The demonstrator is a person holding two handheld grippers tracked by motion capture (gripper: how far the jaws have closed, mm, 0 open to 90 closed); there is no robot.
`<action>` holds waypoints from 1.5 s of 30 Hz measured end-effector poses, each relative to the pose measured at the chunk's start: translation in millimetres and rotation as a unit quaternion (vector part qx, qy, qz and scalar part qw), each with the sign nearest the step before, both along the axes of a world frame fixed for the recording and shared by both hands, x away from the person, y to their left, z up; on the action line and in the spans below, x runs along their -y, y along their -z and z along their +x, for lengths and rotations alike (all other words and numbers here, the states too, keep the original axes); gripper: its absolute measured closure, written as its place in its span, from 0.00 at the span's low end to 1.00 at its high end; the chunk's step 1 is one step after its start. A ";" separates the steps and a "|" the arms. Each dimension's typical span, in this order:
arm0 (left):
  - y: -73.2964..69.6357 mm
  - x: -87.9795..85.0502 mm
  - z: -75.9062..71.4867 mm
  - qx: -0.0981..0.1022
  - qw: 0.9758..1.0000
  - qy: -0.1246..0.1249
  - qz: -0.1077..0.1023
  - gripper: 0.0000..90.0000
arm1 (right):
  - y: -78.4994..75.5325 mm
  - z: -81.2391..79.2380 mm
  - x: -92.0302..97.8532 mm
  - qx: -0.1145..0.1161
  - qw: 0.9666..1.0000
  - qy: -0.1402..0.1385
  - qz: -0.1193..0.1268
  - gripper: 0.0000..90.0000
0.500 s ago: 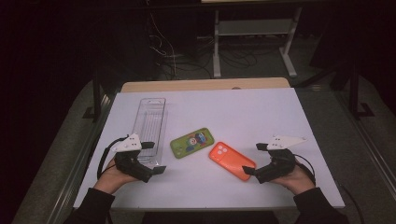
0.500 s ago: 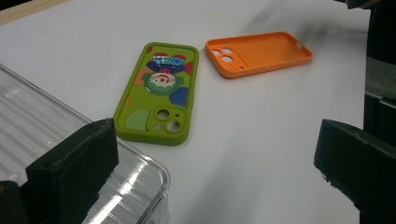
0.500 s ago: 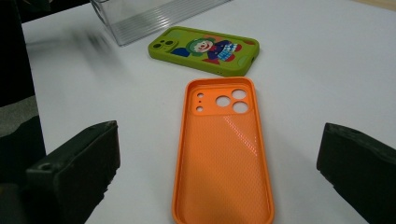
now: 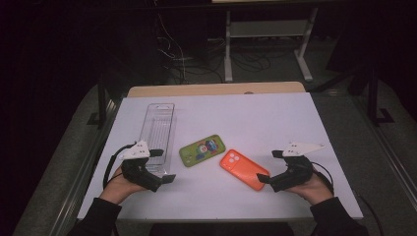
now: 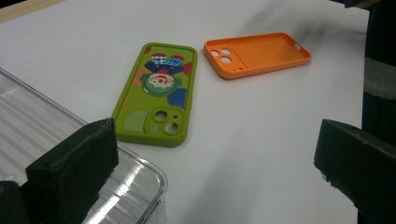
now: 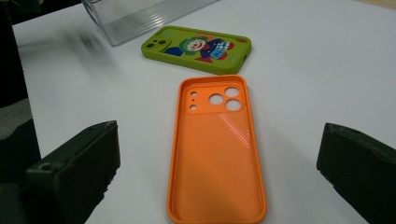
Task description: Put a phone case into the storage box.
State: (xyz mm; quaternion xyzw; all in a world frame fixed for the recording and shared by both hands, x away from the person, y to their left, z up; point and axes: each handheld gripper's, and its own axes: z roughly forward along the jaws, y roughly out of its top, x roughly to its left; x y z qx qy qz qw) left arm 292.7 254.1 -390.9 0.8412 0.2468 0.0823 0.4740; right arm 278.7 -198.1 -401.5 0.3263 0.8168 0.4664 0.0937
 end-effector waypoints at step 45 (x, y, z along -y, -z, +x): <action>1.1 0.4 -0.1 -0.002 1.000 0.000 -0.008 0.00 | -28.9 38.0 -31.3 -0.029 0.999 0.014 -0.023 0.00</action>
